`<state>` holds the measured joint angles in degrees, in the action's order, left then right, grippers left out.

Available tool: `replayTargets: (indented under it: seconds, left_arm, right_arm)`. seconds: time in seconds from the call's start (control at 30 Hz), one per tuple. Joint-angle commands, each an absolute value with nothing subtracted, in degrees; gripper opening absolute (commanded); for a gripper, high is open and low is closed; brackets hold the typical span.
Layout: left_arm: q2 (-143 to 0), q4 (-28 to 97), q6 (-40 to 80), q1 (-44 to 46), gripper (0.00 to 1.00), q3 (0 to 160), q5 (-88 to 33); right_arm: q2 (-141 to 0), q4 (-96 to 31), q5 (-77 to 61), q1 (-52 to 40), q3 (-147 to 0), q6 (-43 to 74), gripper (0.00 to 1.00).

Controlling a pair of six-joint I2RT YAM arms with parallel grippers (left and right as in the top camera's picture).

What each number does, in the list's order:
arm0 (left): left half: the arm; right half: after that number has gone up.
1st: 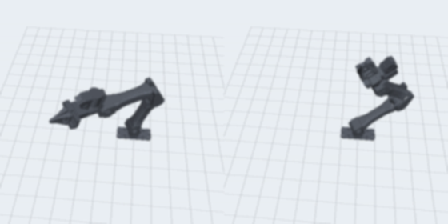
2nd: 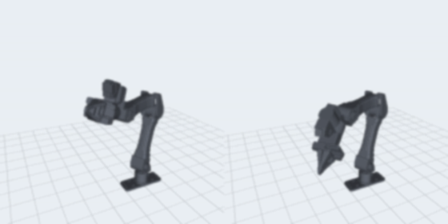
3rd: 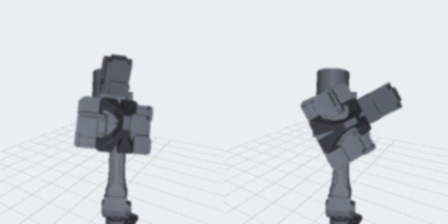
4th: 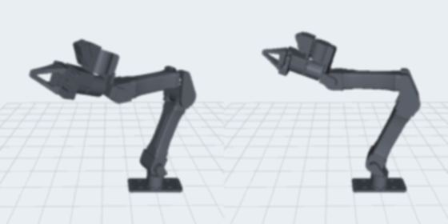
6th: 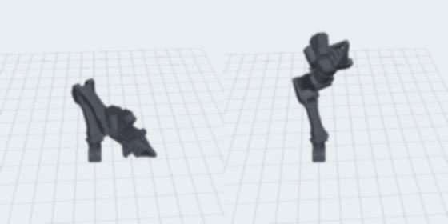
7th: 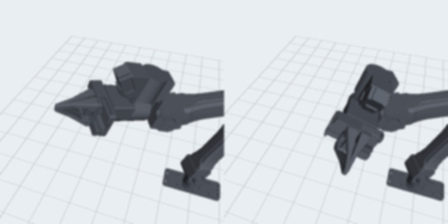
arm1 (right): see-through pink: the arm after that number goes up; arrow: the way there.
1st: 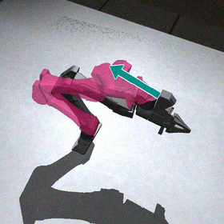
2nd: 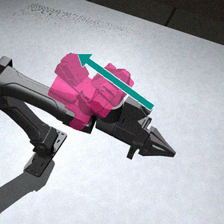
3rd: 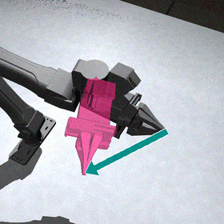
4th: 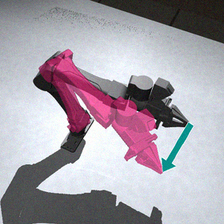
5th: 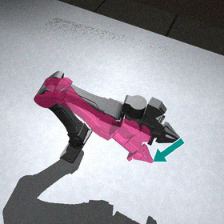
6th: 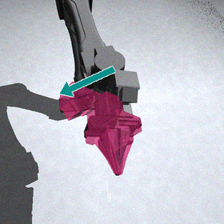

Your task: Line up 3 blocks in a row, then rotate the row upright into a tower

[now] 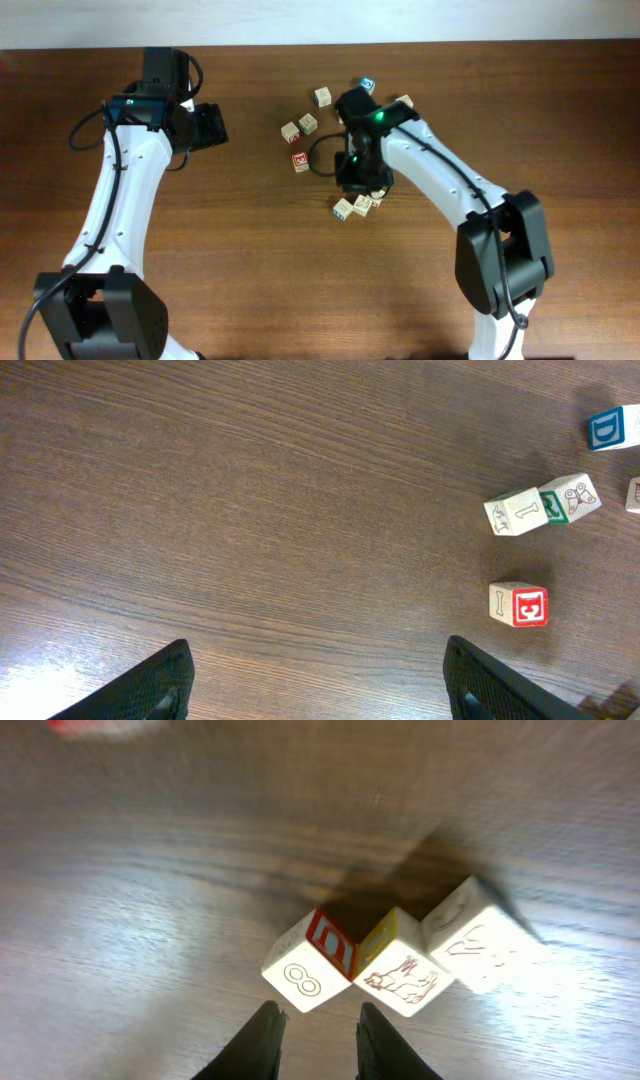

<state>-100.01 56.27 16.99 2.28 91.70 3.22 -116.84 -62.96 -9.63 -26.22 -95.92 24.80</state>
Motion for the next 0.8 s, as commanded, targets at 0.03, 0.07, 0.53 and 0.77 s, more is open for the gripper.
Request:
replayTargets:
  seconds: [0.03,0.07,0.53,0.77]
  left_arm:
    - [-100.4,56.6,17.54,2.35,0.78,91.31,0.89]
    - [-100.4,56.75,17.54,2.48,0.78,91.24,-0.3]
    - [-100.4,56.6,17.54,3.49,0.77,91.22,-0.23]
    - [-100.4,56.58,17.52,3.49,0.78,91.22,-0.23]
  right_arm:
    - [-115.72,-65.43,-4.67,-21.56,-97.12,24.23,0.26]
    - [-115.72,-65.84,-4.16,-20.51,-96.53,24.21,0.26]
    - [-115.77,-61.65,-8.6,-19.22,-82.48,18.13,0.26]
    - [-115.77,-54.89,-9.98,-19.35,-79.44,14.04,0.26]
